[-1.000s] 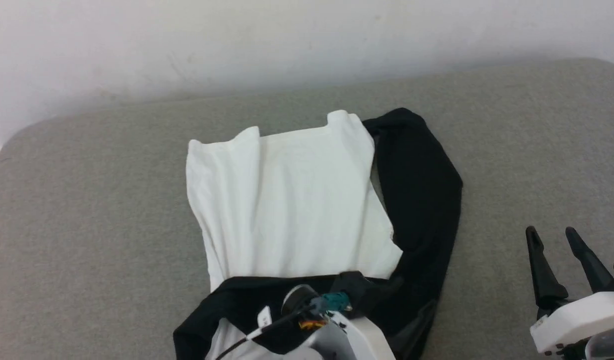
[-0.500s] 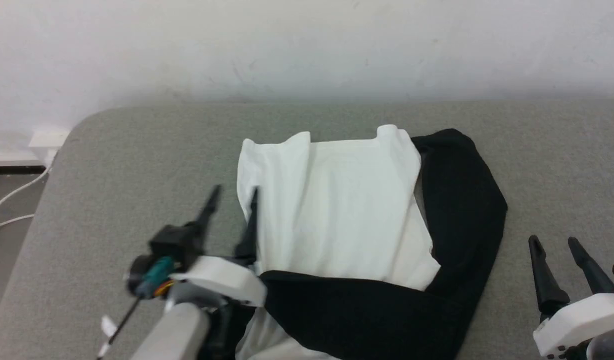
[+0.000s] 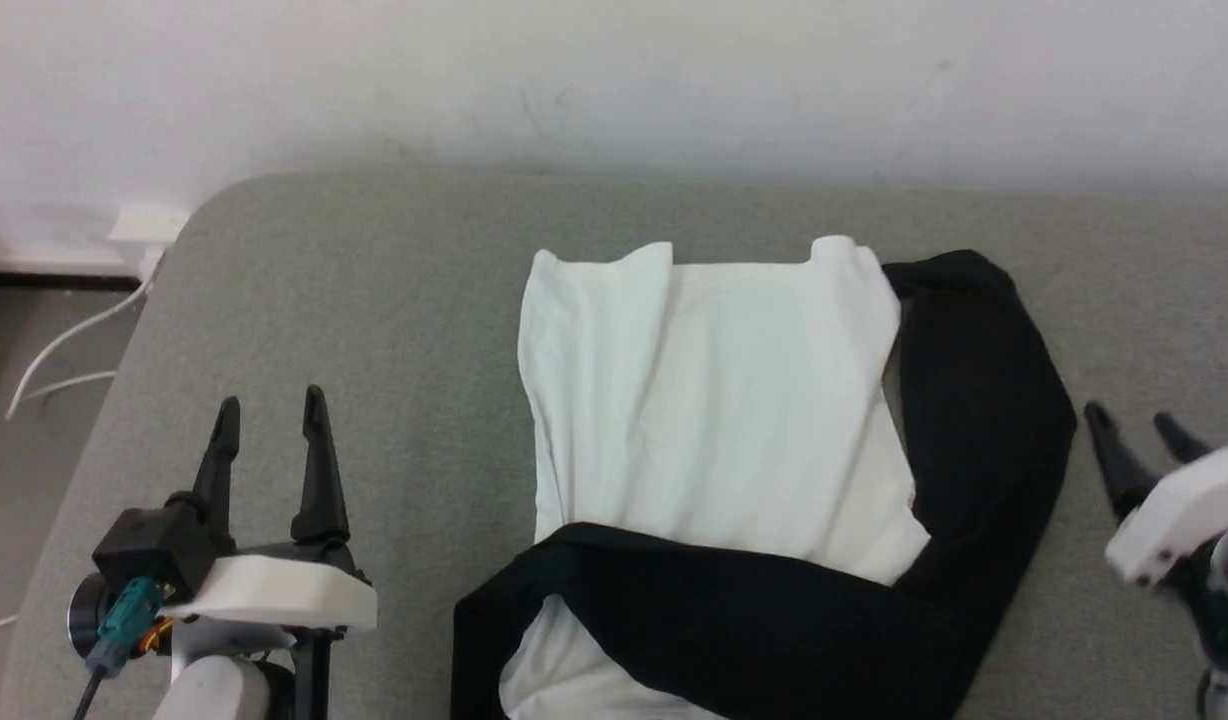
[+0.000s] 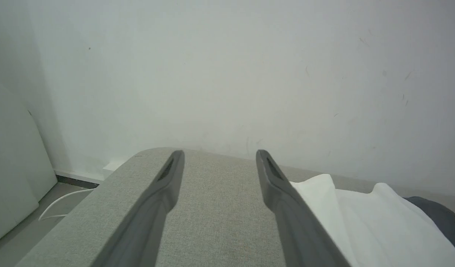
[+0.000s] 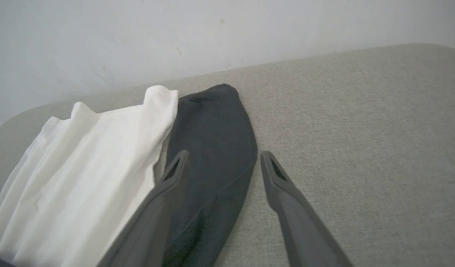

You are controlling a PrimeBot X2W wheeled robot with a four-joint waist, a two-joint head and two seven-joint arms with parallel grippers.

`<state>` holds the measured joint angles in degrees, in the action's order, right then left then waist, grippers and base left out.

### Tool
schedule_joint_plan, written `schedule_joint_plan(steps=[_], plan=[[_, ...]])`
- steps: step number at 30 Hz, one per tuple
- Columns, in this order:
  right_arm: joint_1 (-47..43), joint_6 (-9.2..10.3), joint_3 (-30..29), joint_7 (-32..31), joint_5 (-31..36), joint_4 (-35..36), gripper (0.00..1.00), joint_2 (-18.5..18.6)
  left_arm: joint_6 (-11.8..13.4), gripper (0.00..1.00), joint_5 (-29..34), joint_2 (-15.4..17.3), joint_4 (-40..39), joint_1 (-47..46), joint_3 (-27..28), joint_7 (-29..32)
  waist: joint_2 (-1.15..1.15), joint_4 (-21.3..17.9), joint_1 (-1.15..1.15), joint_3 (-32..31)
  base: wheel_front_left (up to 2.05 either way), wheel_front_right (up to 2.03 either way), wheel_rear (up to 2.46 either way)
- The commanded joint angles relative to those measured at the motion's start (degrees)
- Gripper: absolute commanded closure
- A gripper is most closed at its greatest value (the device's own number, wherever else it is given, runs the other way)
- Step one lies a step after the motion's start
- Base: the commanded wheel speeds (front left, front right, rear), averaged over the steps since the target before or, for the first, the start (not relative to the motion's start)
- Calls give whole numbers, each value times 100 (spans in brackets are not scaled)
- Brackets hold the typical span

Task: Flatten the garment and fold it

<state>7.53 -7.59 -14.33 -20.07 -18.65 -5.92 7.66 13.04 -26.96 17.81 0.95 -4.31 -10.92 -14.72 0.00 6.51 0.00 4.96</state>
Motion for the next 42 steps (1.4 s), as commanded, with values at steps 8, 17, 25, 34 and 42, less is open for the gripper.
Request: schedule_joint_plan(steps=[8, 17, 25, 34, 42], plan=[[1983, 10, -237, -929, -237, -1688, 0, 692, -404, 0, 356, -279, -519, -98, 35, -27, 0, 544, 0, 1027, 0, 0, 0], [3734, 10, -201, -2210, 133, -2540, 0, 1219, -820, 0, 610, -739, -989, -597, 154, -28, 0, 973, 0, 2104, 0, 0, 0], [4447, 10, -338, -2767, 663, -2797, 0, 1311, -1142, 0, 803, -1080, -1100, -802, 333, -28, 0, 1181, 0, 2604, 0, 0, 0], [4290, 10, -705, -3845, 1081, -3282, 68, 1059, -1387, 0, 956, -1301, -948, -795, 562, -28, 0, 1170, 0, 2580, 0, 0, 0], [4106, 10, -449, -3307, 896, -2738, 100, 1010, -1457, 0, 1123, -1384, -653, -611, 691, -28, 0, 974, 0, 1942, 0, 0, 0]])
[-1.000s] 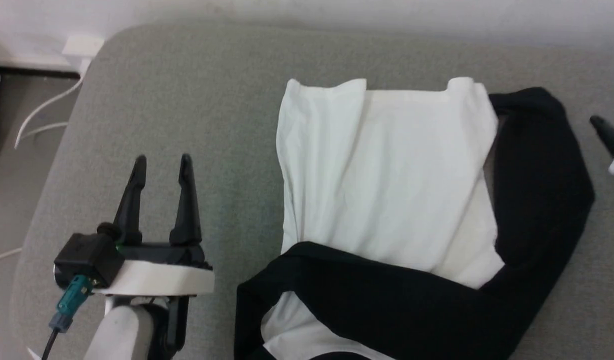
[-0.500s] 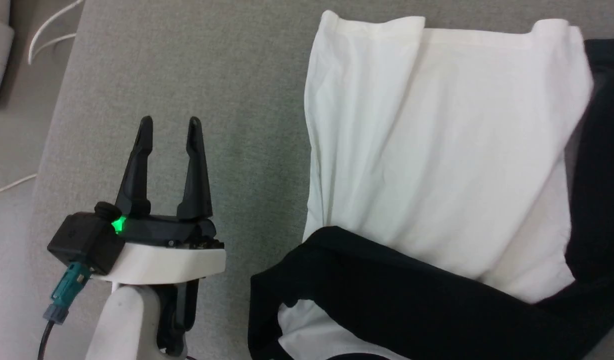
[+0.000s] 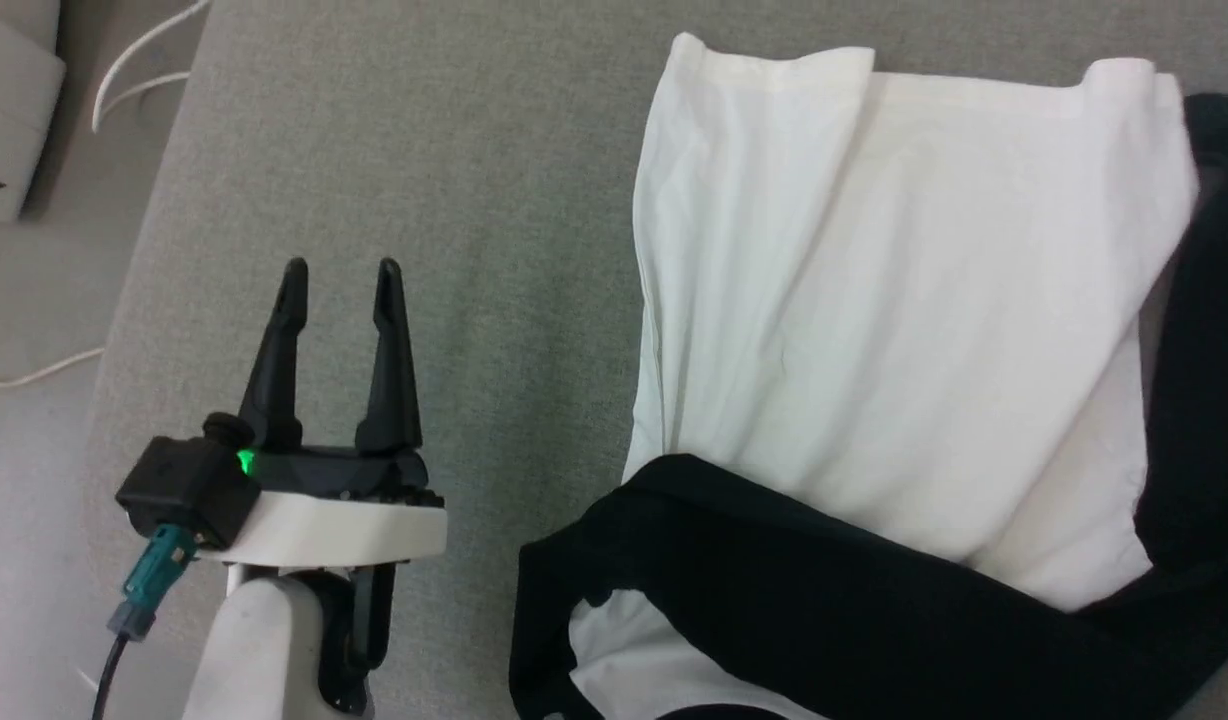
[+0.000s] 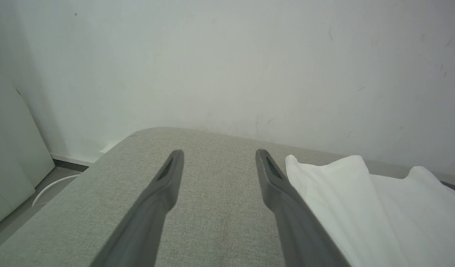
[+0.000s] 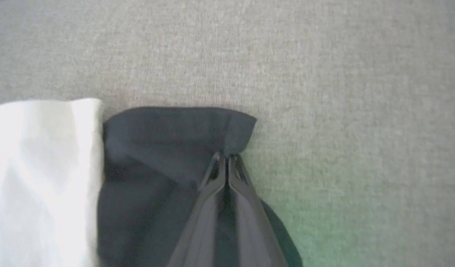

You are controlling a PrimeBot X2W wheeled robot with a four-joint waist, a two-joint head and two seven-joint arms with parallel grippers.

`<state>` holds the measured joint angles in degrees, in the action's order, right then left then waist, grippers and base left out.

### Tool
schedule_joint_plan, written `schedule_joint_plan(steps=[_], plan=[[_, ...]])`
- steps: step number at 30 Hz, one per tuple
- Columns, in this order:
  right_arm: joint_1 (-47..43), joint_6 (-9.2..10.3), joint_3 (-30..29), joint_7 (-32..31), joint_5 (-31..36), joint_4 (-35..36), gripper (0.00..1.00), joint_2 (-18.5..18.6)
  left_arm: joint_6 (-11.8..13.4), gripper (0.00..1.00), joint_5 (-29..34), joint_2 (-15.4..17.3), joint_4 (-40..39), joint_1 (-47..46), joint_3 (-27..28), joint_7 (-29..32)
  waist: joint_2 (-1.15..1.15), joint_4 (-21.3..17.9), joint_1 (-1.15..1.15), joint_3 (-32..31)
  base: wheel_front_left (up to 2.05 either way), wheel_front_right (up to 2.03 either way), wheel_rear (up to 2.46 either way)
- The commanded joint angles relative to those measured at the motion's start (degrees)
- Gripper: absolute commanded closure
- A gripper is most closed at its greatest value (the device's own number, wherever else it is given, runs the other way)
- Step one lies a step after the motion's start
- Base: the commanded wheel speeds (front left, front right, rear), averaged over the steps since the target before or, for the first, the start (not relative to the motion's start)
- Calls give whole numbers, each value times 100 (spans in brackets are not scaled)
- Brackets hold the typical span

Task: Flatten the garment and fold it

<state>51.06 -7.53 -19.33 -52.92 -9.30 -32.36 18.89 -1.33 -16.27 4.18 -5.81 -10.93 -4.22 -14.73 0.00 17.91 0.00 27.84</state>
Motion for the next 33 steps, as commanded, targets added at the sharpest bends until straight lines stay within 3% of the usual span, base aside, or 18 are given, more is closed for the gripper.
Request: schedule_joint_plan(steps=[1, 7, 15, 21, 26, 33], plan=[[-304, 4, 111, 176, -87, 27, 100, -45, -24, 0, 75, -23, 62, 100, 37, -27, 0, -211, 0, -482, 0, 0, 0], [-1009, 4, 376, 1039, -444, 689, 100, 314, 44, 0, 176, 17, 273, 548, 131, -26, 0, -594, 0, -1254, 0, 0, 0], [-2220, 4, 608, 1548, -816, 1760, 100, 556, 226, 0, 198, 83, 362, 1019, 185, 194, 0, -944, 0, -2075, 0, 0, 0], [-3033, 4, 1323, 1588, -1083, 2983, 100, 148, 304, 0, 194, 159, 304, 1286, 205, 404, 0, -1030, 0, -2532, 0, 0, 0], [-3583, 4, 2228, 1620, -1307, 3871, 100, -463, 360, 0, 192, 212, 226, 1444, 212, 560, 0, -1046, 0, -2718, 0, 0, 0], [-4029, 4, 3443, 1816, -1717, 4049, 100, -1385, 362, 0, 191, 243, 232, 1497, 132, 710, 0, -916, 0, -2851, 0, 0, 0]])
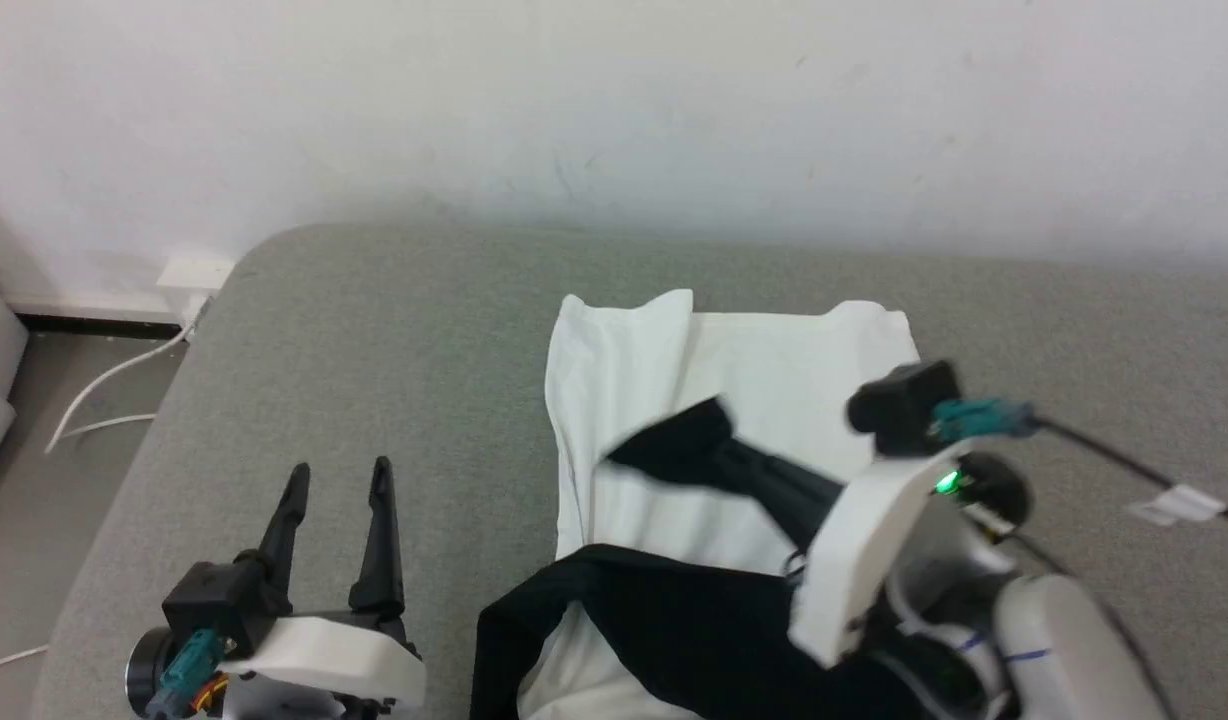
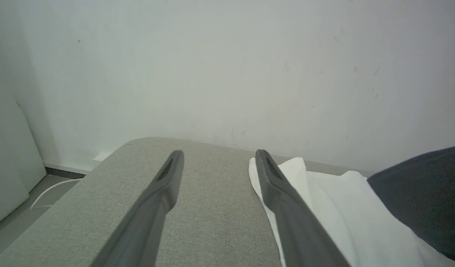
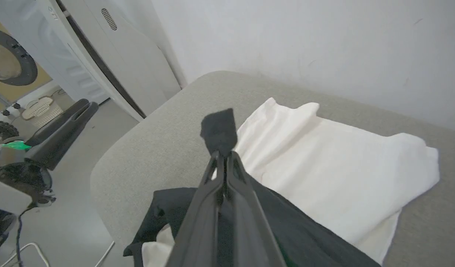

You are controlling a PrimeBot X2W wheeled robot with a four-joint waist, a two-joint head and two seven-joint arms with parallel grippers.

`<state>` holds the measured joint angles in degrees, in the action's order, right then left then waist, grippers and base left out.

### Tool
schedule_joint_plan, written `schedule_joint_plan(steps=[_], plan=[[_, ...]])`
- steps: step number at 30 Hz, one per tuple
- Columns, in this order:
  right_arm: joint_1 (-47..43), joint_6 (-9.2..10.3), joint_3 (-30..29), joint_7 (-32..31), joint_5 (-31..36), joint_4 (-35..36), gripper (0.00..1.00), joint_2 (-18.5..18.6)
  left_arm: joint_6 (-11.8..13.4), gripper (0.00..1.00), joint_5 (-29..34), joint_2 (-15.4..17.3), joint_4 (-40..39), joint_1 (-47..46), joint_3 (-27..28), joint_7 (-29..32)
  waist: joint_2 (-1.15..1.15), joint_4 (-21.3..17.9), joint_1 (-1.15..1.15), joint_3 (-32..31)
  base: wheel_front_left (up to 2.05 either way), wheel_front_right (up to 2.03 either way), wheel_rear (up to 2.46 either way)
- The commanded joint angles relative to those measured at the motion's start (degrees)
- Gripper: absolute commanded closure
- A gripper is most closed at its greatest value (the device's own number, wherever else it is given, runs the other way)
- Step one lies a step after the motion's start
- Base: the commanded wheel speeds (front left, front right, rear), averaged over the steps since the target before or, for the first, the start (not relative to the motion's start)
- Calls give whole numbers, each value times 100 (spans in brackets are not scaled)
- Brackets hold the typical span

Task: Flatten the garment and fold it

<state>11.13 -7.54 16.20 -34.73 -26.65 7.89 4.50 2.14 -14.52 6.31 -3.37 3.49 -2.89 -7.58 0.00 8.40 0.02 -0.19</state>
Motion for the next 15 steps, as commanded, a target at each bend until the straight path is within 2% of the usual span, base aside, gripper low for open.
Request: schedule_joint_plan(steps=[1, 5, 14, 15], plan=[[-73, 5, 62, 81, -69, -89, 100, -17, 10, 0, 19, 27, -5, 43, -29, 14, 0, 81, -2, -54, 0, 0, 0], [-63, 5, 805, 527, -310, -767, 100, -145, -9, 0, 6, 8, 39, 18, -120, 45, 0, 218, -2, -27, 0, 0, 0], [131, 5, 2154, 1734, -980, -2662, 100, -160, -42, 0, -35, -19, 216, -69, -255, 30, 0, 391, -2, 175, 0, 0, 0], [189, 5, 2240, 1867, -1025, -2857, 67, -161, -41, 0, -37, -21, 237, -83, -261, 18, 0, 390, -2, 185, 0, 0, 0]])
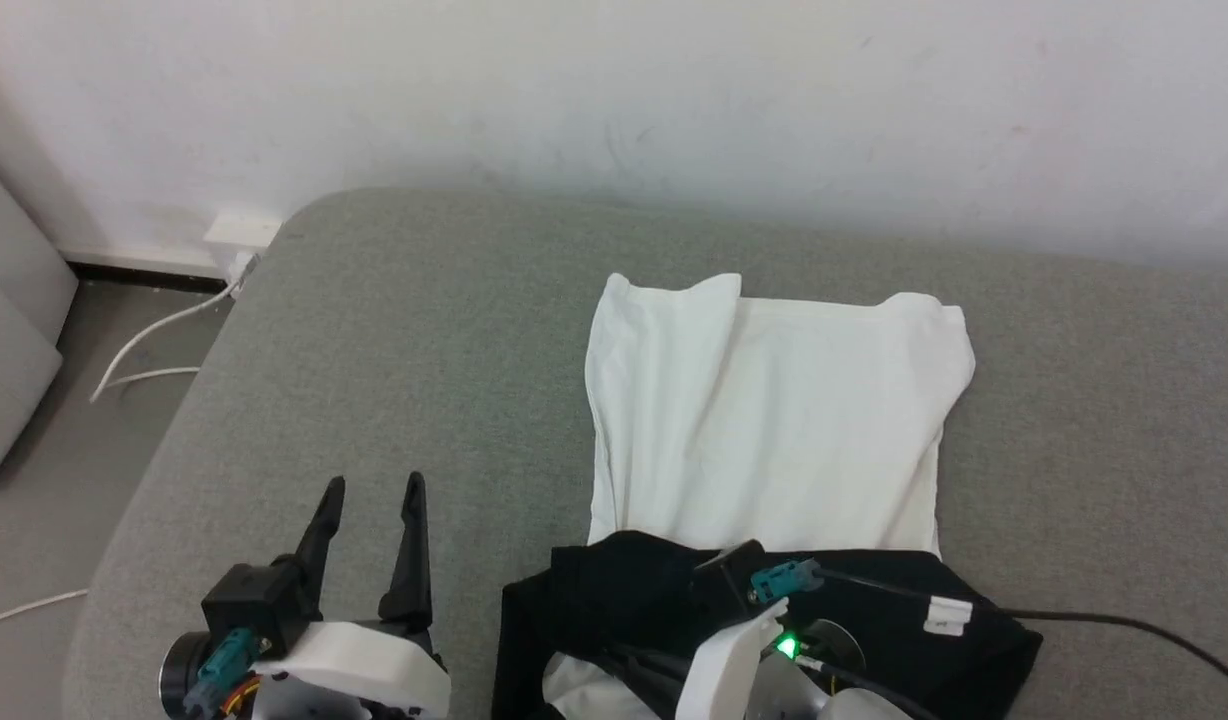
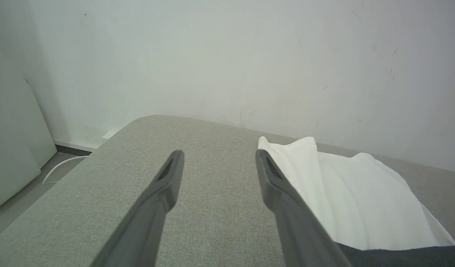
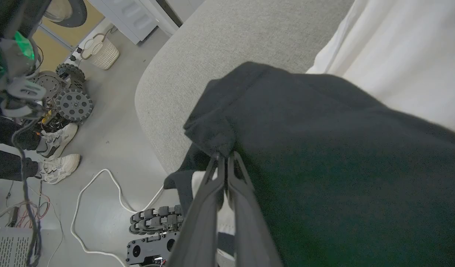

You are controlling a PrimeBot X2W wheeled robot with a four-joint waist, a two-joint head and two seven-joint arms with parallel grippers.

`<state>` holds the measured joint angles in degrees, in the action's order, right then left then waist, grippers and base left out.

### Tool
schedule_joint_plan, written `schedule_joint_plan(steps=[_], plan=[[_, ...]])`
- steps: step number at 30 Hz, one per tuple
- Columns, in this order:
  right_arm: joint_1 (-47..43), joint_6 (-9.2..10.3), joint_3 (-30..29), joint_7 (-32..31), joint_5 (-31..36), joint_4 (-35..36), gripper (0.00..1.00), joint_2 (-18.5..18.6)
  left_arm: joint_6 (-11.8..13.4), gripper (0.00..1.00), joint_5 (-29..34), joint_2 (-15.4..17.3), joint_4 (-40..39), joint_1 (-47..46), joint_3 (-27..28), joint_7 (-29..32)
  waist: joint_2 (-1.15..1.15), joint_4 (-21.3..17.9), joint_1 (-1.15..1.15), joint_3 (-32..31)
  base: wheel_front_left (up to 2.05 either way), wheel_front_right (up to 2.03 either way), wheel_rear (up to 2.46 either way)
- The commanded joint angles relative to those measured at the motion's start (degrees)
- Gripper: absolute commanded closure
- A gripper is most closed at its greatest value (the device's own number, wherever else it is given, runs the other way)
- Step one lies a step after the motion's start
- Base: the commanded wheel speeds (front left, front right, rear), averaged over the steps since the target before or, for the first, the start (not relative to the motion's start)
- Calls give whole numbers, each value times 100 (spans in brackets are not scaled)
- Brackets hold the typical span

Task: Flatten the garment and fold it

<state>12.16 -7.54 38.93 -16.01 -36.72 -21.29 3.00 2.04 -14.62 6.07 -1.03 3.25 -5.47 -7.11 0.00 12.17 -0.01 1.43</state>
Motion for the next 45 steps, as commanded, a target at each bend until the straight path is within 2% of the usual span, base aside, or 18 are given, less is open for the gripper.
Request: schedule_joint_plan(steps=[1, 2, 4, 8, 11, 15, 20, 25, 29, 35, 41, 45], plan=[[149, 5, 45, 110, -52, -117, 35, -11, -29, 0, -31, 1, 22, -70, -11, -36, 0, 11, 1, 31, 0, 0, 0], [216, 5, 112, 227, -97, -261, 0, -11, -24, 0, -34, 1, 41, -75, -14, -45, 0, 5, 1, 32, 0, 0, 0], [361, 5, 257, 491, -140, -434, 0, -12, -6, 0, -44, 8, 84, -66, -2, -53, 0, -24, 1, 6, 0, 0, 0], [566, 5, 470, 1159, -94, -345, 0, -12, 39, 0, -53, 51, 151, 11, 33, -41, 0, -99, 1, -123, 0, 0, 0], [565, 5, 309, 1653, 144, -143, 0, -12, 98, 0, -69, 90, 165, 106, 93, -18, 0, -188, 1, -232, 0, 0, 0], [386, 5, -505, 2133, 693, 91, 0, 75, 189, 0, -98, 121, 131, 184, 182, -11, 0, -326, 1, -298, 0, 0, 0], [-49, 5, -1819, 2274, 1508, 600, 0, 187, 270, 0, -130, 148, 67, 194, 266, -33, 0, -523, 1, -249, 0, 0, 0], [-609, 5, -2996, 1928, 2255, 1378, 0, 211, 316, 0, -168, 203, 88, 113, 357, -78, 0, -709, 1, -115, 0, 0, 0], [-973, 5, -3669, 1523, 2638, 2101, 0, 178, 311, 0, -191, 283, 180, -92, 421, -116, 0, -875, 1, 68, 0, 0, 0], [-1213, 5, -4131, 1057, 2875, 2955, 0, 130, 130, 0, -215, 427, 415, -945, 347, -68, 0, -1103, 1, 587, 0, 0, 0], [-1106, 5, -4211, 885, 2904, 3383, 0, 66, -328, 0, -322, 682, 874, -2534, 157, 328, 0, -1374, 1, 1214, 0, 0, 0], [-909, 5, -4163, 913, 2866, 3447, 0, 30, -649, 0, -459, 881, 1444, -3597, -17, 899, 0, -1610, 1, 1607, 0, 0, 0]])
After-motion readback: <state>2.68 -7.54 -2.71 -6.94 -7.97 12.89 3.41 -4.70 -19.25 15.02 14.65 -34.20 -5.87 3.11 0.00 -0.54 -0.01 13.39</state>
